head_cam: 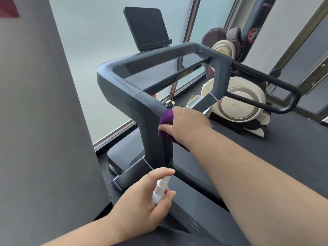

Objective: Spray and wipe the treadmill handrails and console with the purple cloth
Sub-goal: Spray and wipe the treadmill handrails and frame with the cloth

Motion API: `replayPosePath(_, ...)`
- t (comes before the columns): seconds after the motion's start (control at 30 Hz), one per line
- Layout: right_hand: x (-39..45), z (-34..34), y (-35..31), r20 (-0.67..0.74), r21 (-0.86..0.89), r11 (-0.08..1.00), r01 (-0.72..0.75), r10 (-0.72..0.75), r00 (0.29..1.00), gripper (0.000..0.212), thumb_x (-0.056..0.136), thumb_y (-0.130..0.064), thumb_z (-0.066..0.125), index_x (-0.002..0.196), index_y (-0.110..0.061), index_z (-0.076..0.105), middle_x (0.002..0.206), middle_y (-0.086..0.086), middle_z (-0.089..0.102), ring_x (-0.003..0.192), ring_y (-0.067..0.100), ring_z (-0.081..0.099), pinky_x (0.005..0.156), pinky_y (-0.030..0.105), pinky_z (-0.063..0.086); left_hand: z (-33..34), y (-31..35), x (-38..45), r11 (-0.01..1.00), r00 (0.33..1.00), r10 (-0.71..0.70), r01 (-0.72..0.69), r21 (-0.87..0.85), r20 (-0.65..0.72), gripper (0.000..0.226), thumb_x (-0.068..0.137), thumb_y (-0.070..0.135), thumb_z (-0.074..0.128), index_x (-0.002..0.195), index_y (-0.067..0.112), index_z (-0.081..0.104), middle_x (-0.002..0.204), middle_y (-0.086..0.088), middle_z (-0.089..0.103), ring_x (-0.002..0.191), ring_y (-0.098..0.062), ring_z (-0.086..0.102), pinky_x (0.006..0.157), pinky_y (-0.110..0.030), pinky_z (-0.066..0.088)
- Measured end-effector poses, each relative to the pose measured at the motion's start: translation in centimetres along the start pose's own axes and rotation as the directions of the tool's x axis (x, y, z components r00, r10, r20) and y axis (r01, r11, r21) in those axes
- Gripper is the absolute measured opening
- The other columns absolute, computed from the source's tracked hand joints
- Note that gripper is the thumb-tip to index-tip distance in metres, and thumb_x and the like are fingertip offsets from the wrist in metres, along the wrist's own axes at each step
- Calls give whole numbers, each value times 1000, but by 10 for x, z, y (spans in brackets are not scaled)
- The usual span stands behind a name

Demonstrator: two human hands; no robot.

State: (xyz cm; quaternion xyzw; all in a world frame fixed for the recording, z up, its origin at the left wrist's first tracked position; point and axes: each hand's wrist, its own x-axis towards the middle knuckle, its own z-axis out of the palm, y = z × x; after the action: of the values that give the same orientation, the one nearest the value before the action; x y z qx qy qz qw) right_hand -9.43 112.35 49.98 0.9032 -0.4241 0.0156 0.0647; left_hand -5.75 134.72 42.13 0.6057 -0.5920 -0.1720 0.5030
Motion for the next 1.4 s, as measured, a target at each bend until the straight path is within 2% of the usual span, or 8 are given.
replayPosePath(0.17,-26,3,28,-17,73,997,1,0,1000,59,77,-76,55,110,-28,50,103,0,64,96,28,63,73,38,49,-5,-4,3,1000,1000,10,-10,-11,-6,44,89,37,60,127,52,43,85,18,62,71,-3,60,71,-7,41)
replayPosePath(0.43,-8,10,-4,-115,-174,984,-26,6,993,72,80,-79,50,115,-16,48,106,9,61,94,31,63,66,40,37,-13,-21,11,998,998,-56,56,-16,-10,42,88,47,58,126,57,42,85,17,63,69,-4,61,68,-10,43)
replayPosePath(0.53,1,6,-7,-90,-174,985,-7,-9,996,81,80,-84,39,122,-15,49,118,11,60,109,33,57,85,49,42,-10,-17,17,999,999,-40,41,-11,31,42,88,48,57,126,58,41,85,19,63,69,-4,60,68,-8,42)
replayPosePath(0.63,-2,7,-7,-123,-213,977,26,-54,991,84,85,-82,24,132,-17,49,130,9,55,125,32,47,107,58,27,-7,-12,20,1000,997,-22,23,-17,69,42,88,49,55,124,62,39,84,20,63,70,-3,60,70,-8,41)
replayPosePath(0.77,-13,5,2,-78,-15,1000,-9,8,997,63,87,-76,40,118,-22,49,111,6,58,103,29,58,79,43,44,-1,-5,21,1000,995,1,-1,1,105,43,87,48,55,124,62,37,90,21,63,76,-3,62,71,-5,40)
replayPosePath(0.93,-38,6,23,-108,-11,999,-44,43,993,63,83,-77,46,115,-22,49,106,6,59,100,29,58,74,41,44,-1,-7,21,999,995,21,-19,-26,95,44,88,45,57,124,61,40,86,17,63,71,-6,62,68,-5,41)
replayPosePath(1.07,-29,11,16,-132,-100,993,-67,54,990,74,83,-83,30,115,-19,48,102,9,61,95,32,61,64,40,37,-7,-16,20,1000,998,9,-10,10,68,43,89,46,58,127,57,41,85,17,63,67,-4,61,66,-7,42)
replayPosePath(1.4,4,1,10,44,23,997,-69,68,997,66,82,-84,31,109,-25,46,107,5,61,86,31,52,55,38,33,-8,-10,10,997,997,29,-35,74,73,46,89,45,58,128,58,39,87,23,62,69,1,61,68,-9,43)
